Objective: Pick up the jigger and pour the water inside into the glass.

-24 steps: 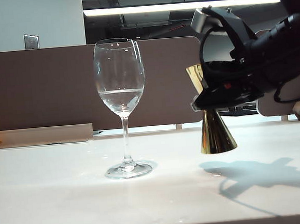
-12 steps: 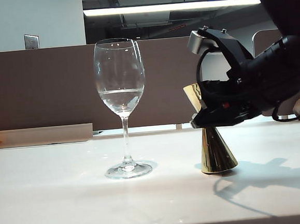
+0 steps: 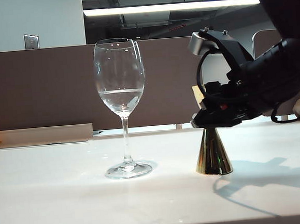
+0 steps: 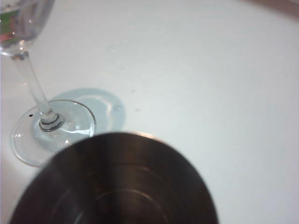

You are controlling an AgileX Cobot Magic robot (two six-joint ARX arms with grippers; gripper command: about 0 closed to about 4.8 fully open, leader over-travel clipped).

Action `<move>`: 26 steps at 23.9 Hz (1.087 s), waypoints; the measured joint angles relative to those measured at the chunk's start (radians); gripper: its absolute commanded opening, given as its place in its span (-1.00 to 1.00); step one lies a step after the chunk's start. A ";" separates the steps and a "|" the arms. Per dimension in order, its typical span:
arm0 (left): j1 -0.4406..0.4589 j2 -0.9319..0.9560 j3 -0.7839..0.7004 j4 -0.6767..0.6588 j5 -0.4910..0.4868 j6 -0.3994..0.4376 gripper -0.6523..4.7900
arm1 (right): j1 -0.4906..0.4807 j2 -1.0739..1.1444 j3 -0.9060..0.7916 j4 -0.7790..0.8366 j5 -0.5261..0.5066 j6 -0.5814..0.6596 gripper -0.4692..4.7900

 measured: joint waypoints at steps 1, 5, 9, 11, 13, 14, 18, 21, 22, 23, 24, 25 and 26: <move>0.000 0.000 0.000 0.000 0.000 0.000 -0.77 | 0.000 0.001 0.000 0.000 0.000 0.000 -0.23; 0.000 0.000 0.000 0.000 0.000 0.000 -0.77 | 0.000 0.001 0.000 0.000 0.000 0.001 0.22; 0.000 0.000 0.000 0.000 0.000 0.000 -0.77 | 0.000 0.000 0.000 0.000 0.000 0.002 0.42; 0.000 0.000 0.000 0.000 0.000 0.000 -0.77 | 0.000 -0.024 0.000 -0.013 0.005 0.002 0.55; 0.000 0.000 0.000 0.000 0.000 0.000 -0.77 | 0.000 -0.059 0.000 -0.029 0.011 0.002 0.55; 0.000 0.000 0.000 0.000 0.000 0.000 -0.77 | 0.000 -0.074 0.000 -0.039 0.019 0.002 0.55; 0.000 0.000 0.000 0.000 0.000 0.000 -0.77 | 0.000 -0.174 0.000 -0.179 0.029 0.002 0.55; 0.000 0.000 0.000 0.000 0.000 0.000 -0.77 | 0.000 -0.270 0.000 -0.253 0.029 0.002 0.55; 0.000 0.000 0.000 0.000 0.000 0.000 -0.77 | 0.000 -0.304 0.000 -0.277 0.032 0.002 0.55; 0.000 0.000 0.000 0.000 0.000 0.000 -0.77 | 0.000 -0.343 0.000 -0.306 0.040 0.002 0.55; 0.000 0.000 0.000 0.000 0.000 0.000 -0.77 | 0.000 -0.375 0.000 -0.327 0.047 0.002 0.55; 0.000 0.000 0.000 0.000 0.000 0.000 -0.77 | 0.000 -0.406 0.000 -0.346 0.052 0.002 0.55; 0.000 0.000 0.000 0.000 0.000 0.000 -0.77 | 0.000 -0.439 0.000 -0.371 0.059 0.002 0.55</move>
